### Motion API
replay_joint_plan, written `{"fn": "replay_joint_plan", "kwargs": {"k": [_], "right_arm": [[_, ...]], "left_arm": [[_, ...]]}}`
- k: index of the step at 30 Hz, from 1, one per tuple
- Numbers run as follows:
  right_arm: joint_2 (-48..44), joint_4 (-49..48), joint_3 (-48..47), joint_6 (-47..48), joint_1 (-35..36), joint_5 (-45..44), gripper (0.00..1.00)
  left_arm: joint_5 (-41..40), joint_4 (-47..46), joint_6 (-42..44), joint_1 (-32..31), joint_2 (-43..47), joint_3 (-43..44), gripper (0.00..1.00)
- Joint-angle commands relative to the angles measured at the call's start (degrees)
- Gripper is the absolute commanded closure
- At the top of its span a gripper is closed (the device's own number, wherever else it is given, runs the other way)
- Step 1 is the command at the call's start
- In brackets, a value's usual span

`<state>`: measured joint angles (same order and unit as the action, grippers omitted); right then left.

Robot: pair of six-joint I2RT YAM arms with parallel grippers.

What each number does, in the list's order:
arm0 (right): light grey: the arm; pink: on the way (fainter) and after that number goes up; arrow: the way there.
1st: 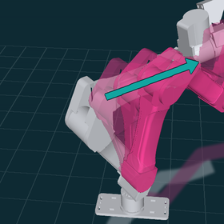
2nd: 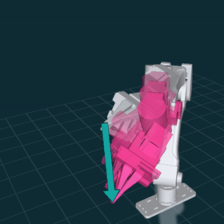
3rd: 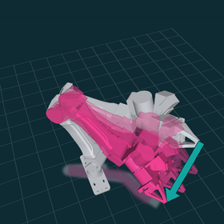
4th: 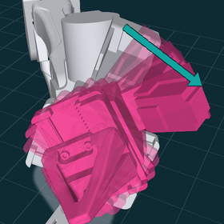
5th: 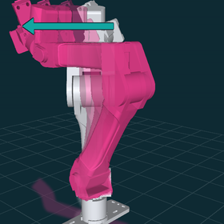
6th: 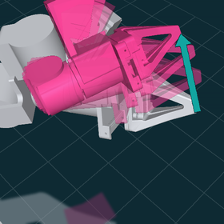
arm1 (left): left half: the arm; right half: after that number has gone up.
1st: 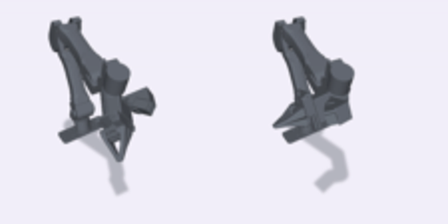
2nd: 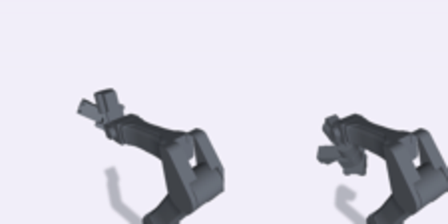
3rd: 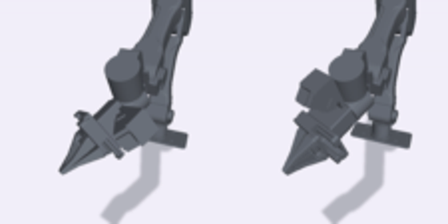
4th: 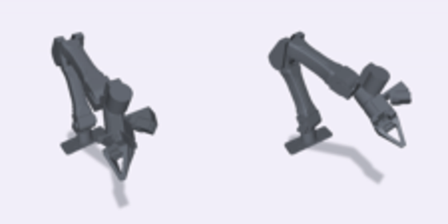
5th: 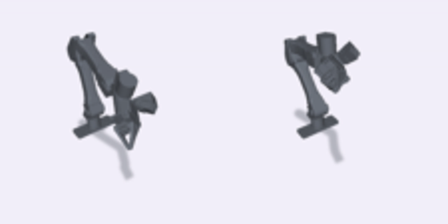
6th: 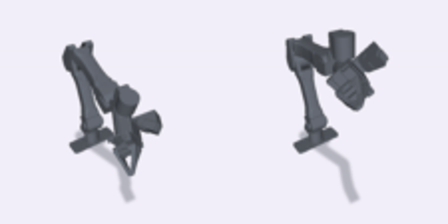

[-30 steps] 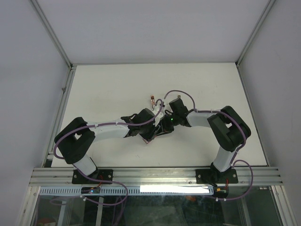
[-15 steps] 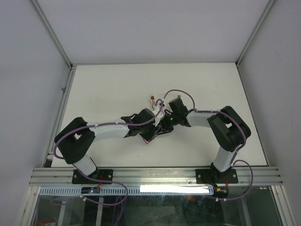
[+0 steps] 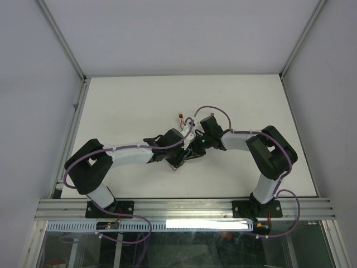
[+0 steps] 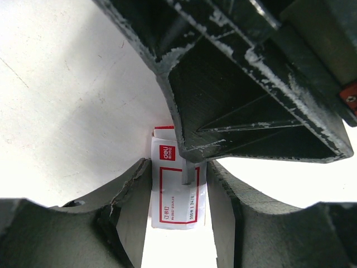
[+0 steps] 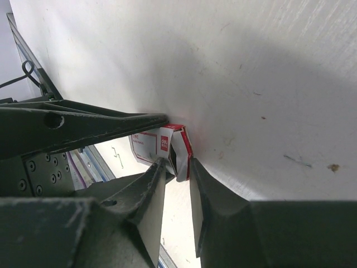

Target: Load the staples into the stapler

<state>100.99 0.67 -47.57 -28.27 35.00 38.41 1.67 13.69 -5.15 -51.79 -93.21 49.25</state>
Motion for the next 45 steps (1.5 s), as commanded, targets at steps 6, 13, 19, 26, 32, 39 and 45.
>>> {"fn": "replay_joint_plan", "kwargs": {"k": [6,13,19,26,32,39,45], "right_arm": [[-1.2,-4.37,-0.84,-0.14,0.54,4.96,0.75],[0.94,-4.35,-1.29,0.19,1.09,6.49,0.75],[1.83,-4.57,-1.36,0.22,1.45,6.56,0.75],[2.16,-4.9,-1.73,0.16,1.77,7.27,0.74],[-0.41,-1.35,-1.89,2.66,1.61,1.73,0.72],[-5.56,1.88,-1.22,4.43,-2.37,-2.2,0.6],[-6.96,5.01,-1.93,7.59,-3.04,-3.43,0.55]], "left_arm": [[2.27,-0.31,0.56,-0.91,-0.39,0.39,0.57],[2.56,-0.33,0.73,-0.96,-1.03,0.7,0.57],[2.64,-0.33,0.83,-0.95,-0.92,0.69,0.57],[2.66,-0.42,0.99,-1.05,-1.18,0.88,0.57],[2.11,-0.39,1.02,-1.12,-0.76,0.75,0.55],[1.91,-0.58,0.77,-1.3,1.18,0.45,0.4],[-0.38,-2.25,-2.63,-1.25,8.4,0.56,0.17]]}}
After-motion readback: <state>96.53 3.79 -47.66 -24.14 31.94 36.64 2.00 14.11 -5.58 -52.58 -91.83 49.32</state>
